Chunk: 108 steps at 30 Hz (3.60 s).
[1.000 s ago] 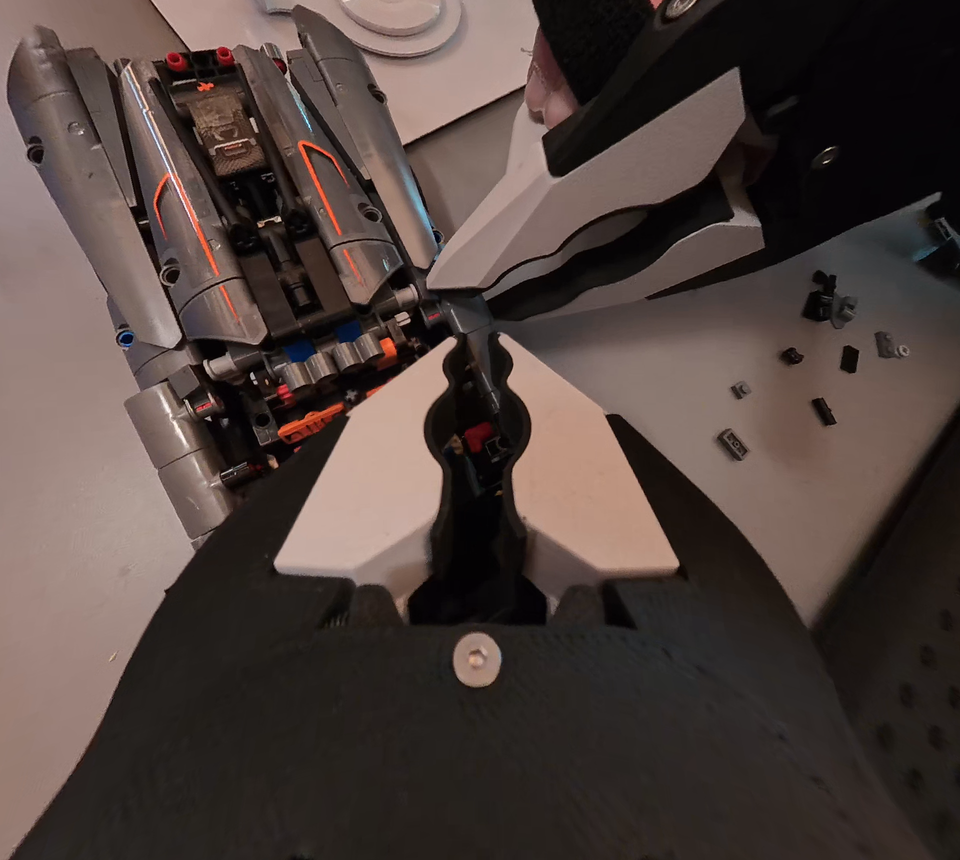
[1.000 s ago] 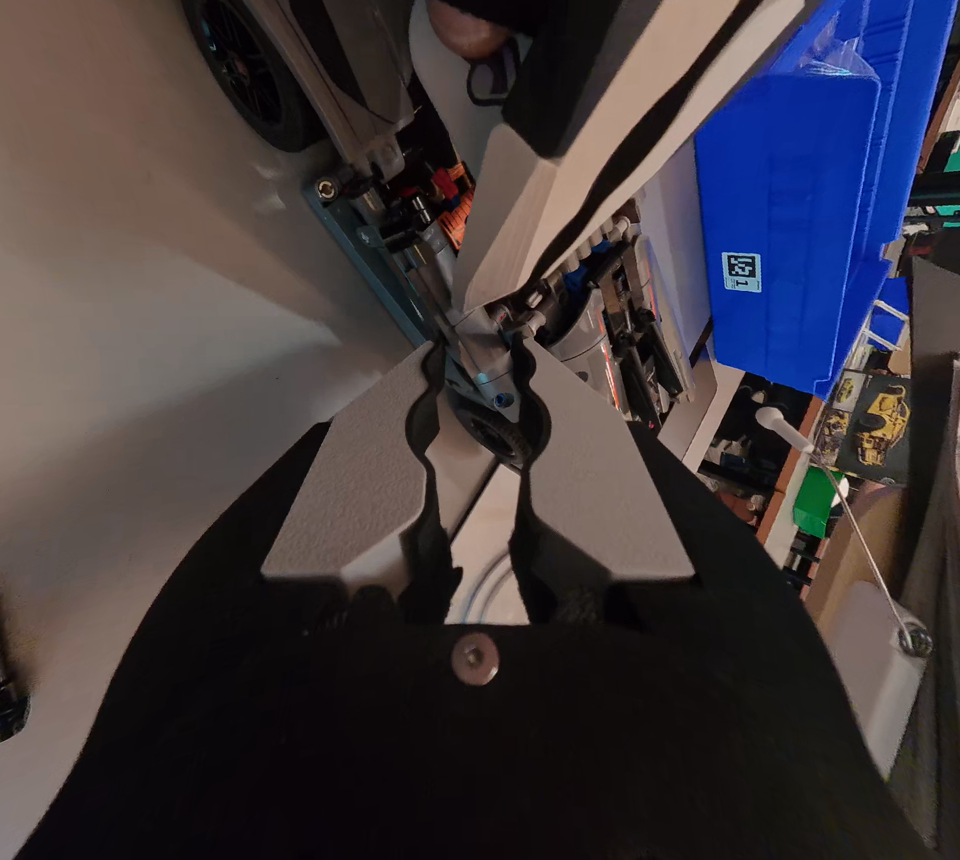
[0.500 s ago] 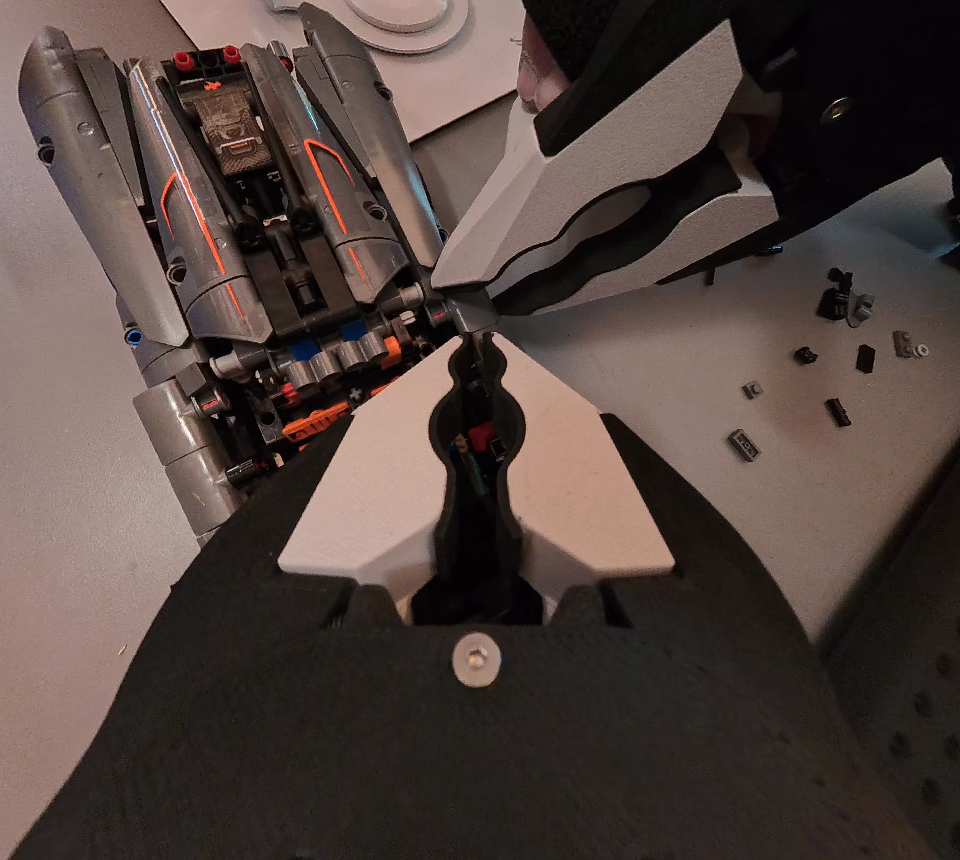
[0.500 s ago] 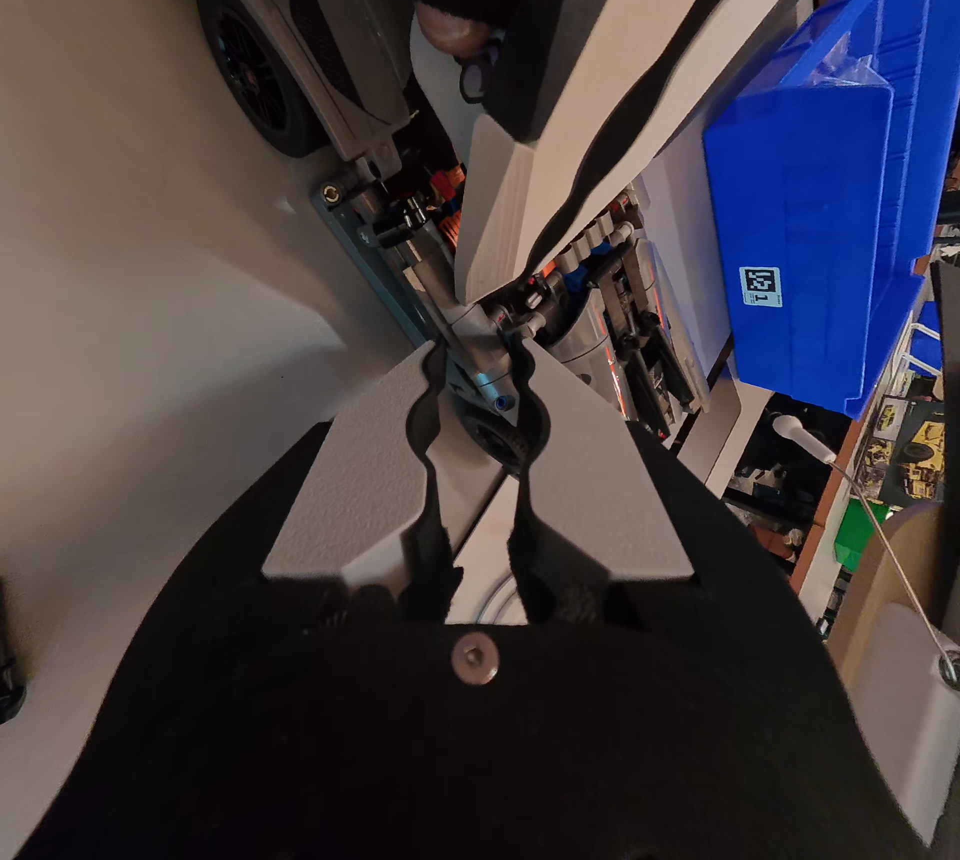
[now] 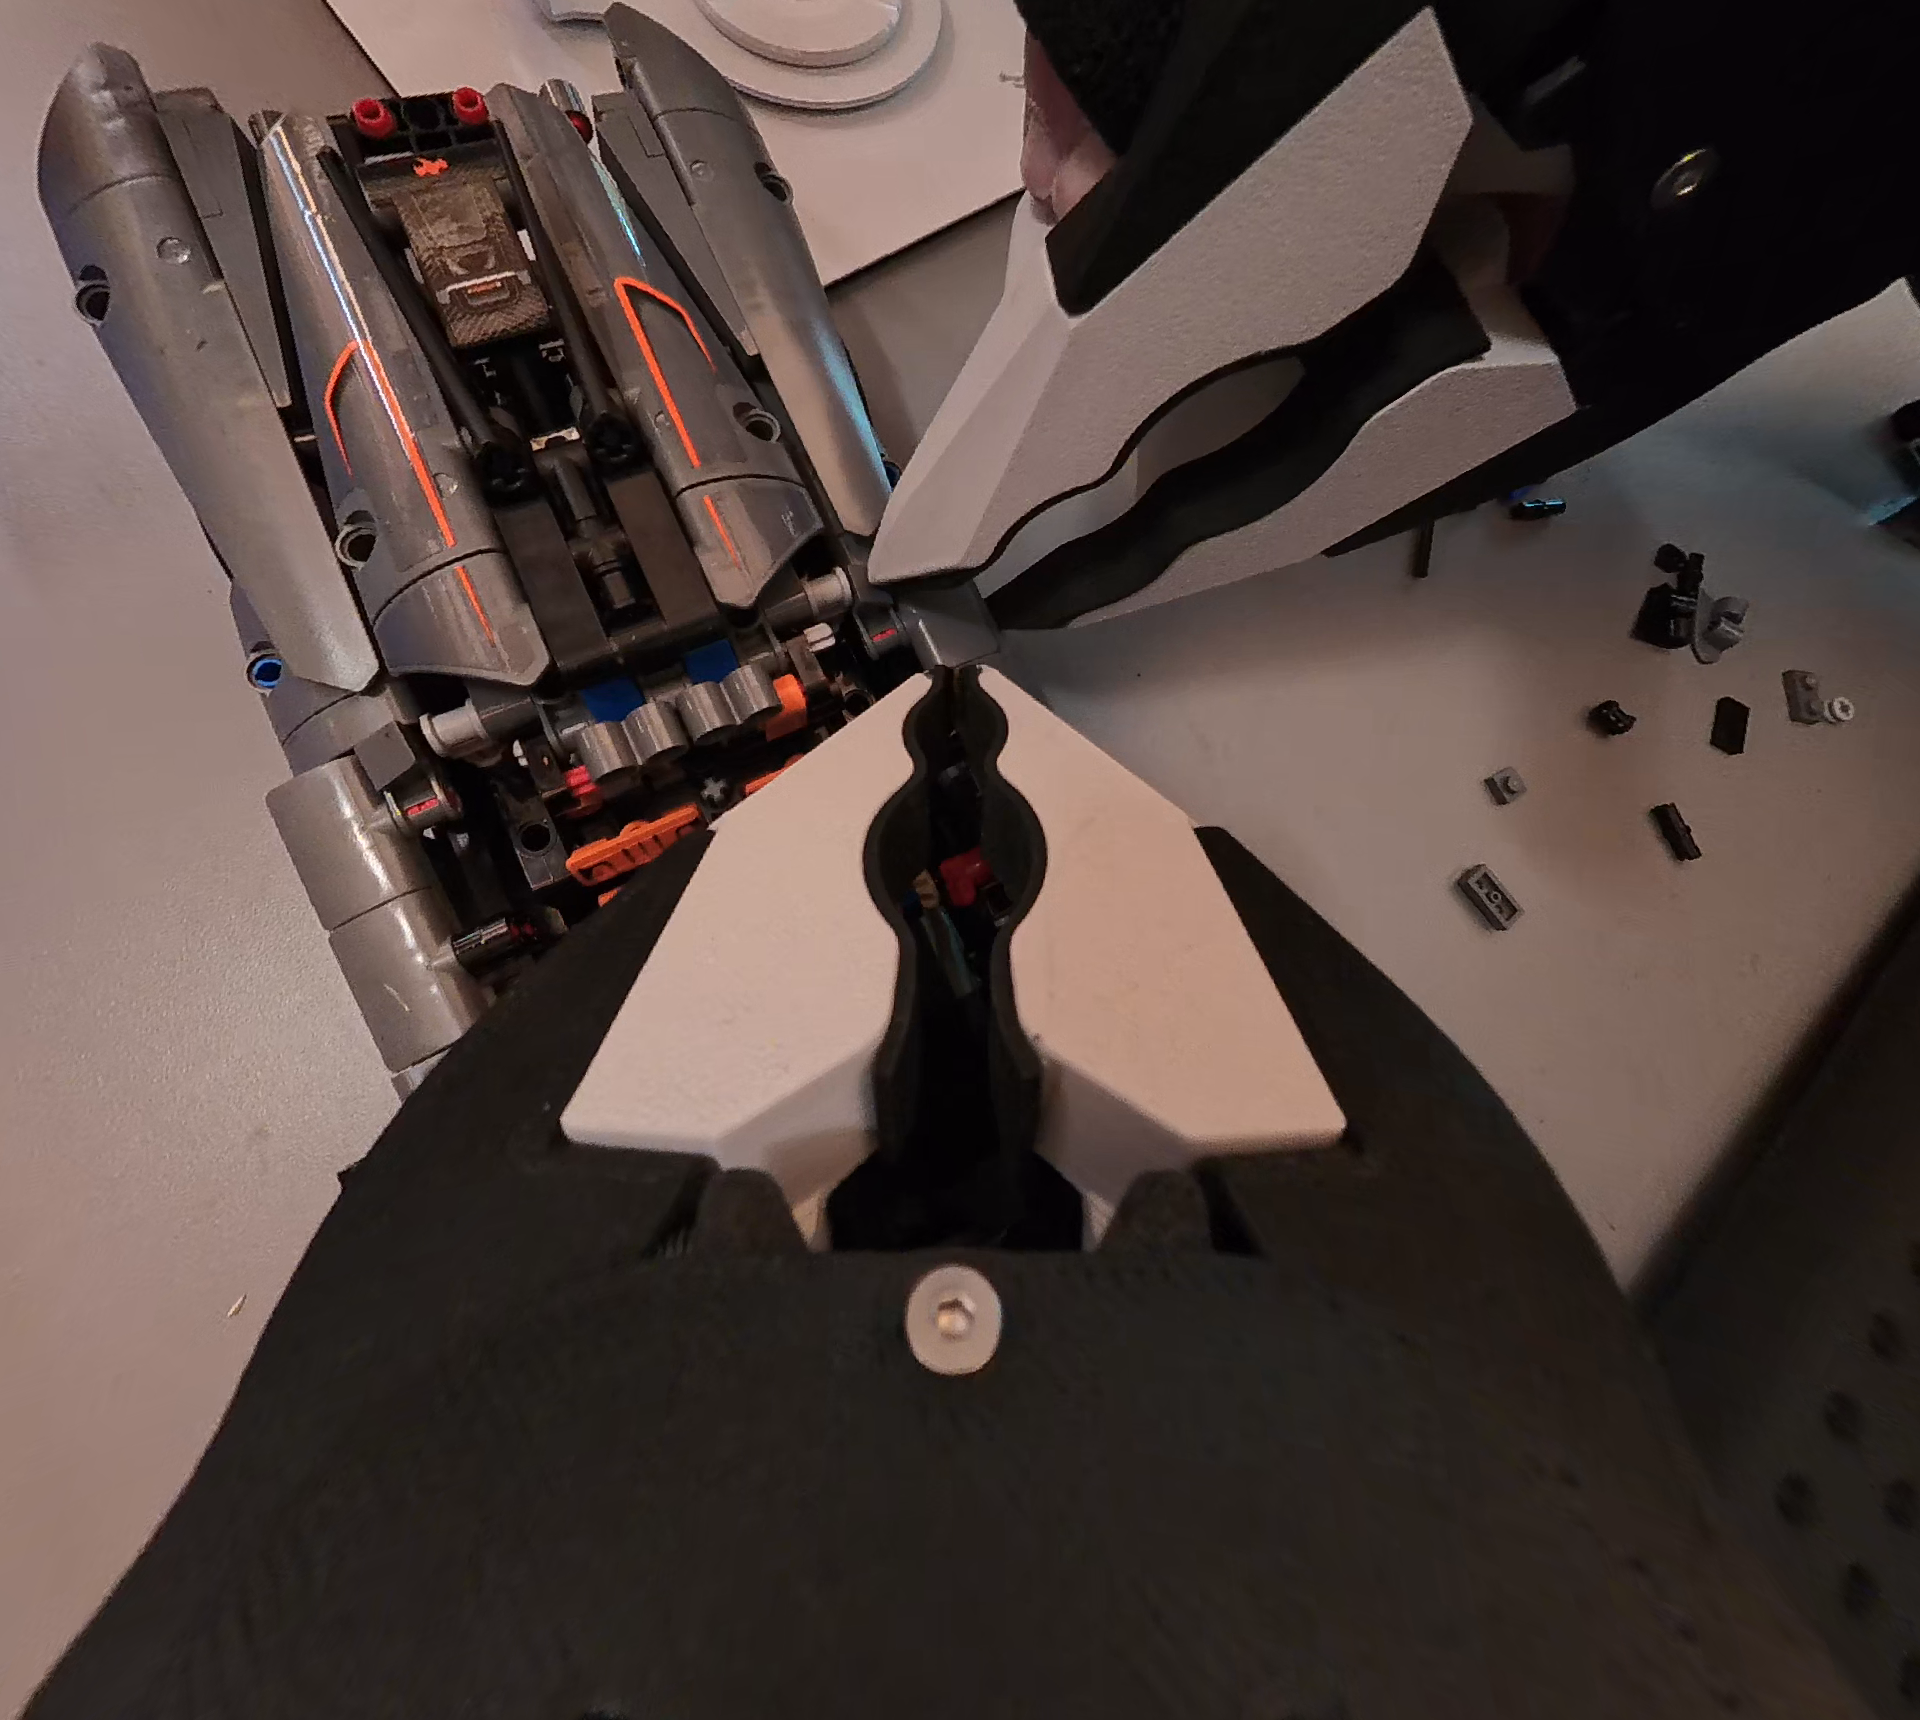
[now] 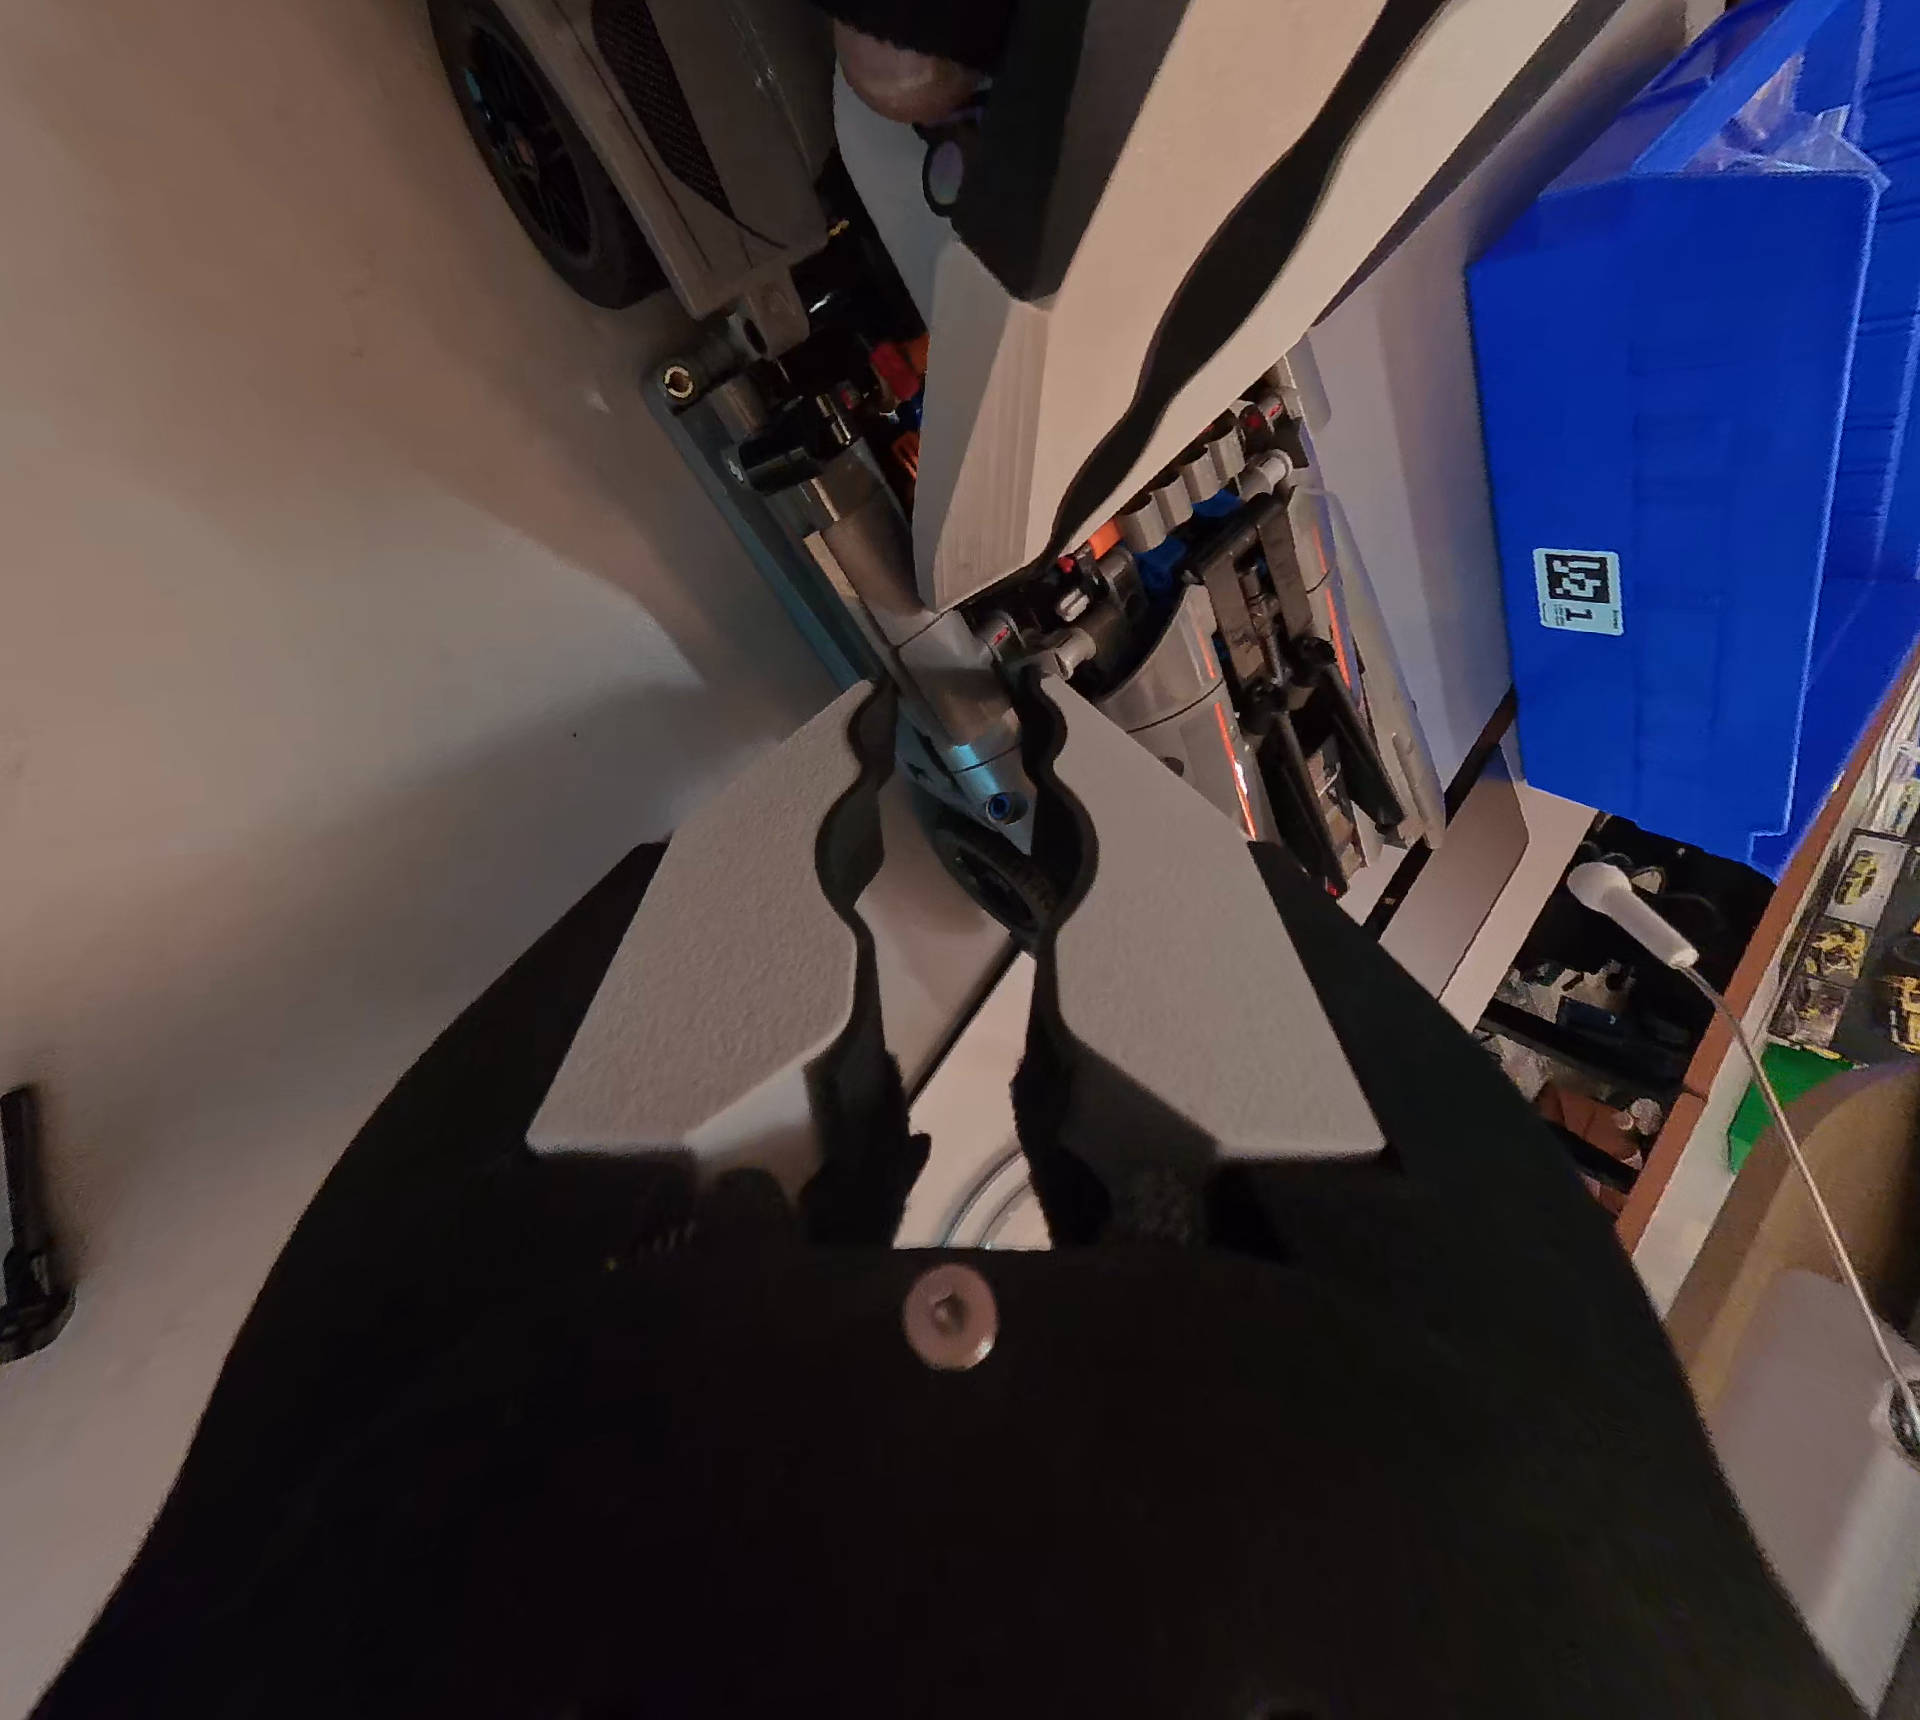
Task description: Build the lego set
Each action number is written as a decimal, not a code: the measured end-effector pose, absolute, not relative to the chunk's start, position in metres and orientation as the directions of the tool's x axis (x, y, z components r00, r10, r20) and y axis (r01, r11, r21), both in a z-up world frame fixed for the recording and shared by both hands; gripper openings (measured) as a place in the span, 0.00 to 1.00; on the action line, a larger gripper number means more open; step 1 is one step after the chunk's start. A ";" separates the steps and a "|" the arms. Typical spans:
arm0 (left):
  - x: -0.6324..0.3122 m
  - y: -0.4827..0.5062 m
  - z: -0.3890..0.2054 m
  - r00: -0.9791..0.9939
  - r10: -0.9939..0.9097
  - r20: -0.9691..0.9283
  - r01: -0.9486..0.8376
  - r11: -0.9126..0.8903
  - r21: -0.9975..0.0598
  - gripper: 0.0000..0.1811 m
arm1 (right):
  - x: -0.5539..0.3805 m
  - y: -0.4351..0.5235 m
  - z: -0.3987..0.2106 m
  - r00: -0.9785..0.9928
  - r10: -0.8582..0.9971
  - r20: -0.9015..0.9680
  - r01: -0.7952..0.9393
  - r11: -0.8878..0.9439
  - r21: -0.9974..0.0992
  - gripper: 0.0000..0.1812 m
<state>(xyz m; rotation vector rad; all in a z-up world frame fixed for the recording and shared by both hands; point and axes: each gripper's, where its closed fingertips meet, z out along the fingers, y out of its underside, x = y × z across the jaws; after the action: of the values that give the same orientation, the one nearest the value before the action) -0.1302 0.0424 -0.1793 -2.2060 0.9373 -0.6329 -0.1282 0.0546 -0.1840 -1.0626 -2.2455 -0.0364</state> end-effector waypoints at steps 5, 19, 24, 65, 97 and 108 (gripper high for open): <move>-0.130 0.043 -0.179 0.630 -0.756 0.176 -0.441 -0.535 -0.721 0.00 | -0.128 0.055 -0.184 -0.478 0.686 0.549 0.706 0.672 -0.225 0.12; -0.130 0.043 -0.178 0.629 -0.755 0.186 -0.429 -0.537 -0.727 0.00 | -0.129 0.054 -0.183 -0.426 0.659 0.619 0.702 0.673 -0.233 0.12; -0.130 0.043 -0.178 0.627 -0.757 0.184 -0.431 -0.535 -0.727 0.00 | -0.129 0.058 -0.182 -0.401 0.614 0.679 0.705 0.681 -0.199 0.17; -0.129 0.043 -0.179 0.625 -0.756 0.193 -0.431 -0.541 -0.722 0.00 | -0.130 0.060 -0.188 -0.361 0.582 0.729 0.706 0.681 -0.193 0.18; -0.129 0.042 -0.176 0.615 -0.756 0.225 -0.406 -0.549 -0.731 0.00 | -0.130 0.059 -0.185 -0.353 0.591 0.725 0.722 0.665 -0.190 0.17; -0.128 0.040 -0.177 0.613 -0.759 0.221 -0.416 -0.547 -0.726 0.03 | -0.130 0.060 -0.186 -0.310 0.585 0.749 0.719 0.660 -0.218 0.18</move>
<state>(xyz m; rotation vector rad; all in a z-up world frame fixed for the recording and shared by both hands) -0.1281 0.0403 -0.1768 -2.2016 0.9200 -0.6991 -0.1298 0.0597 -0.1855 -1.0118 -2.0143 -0.1959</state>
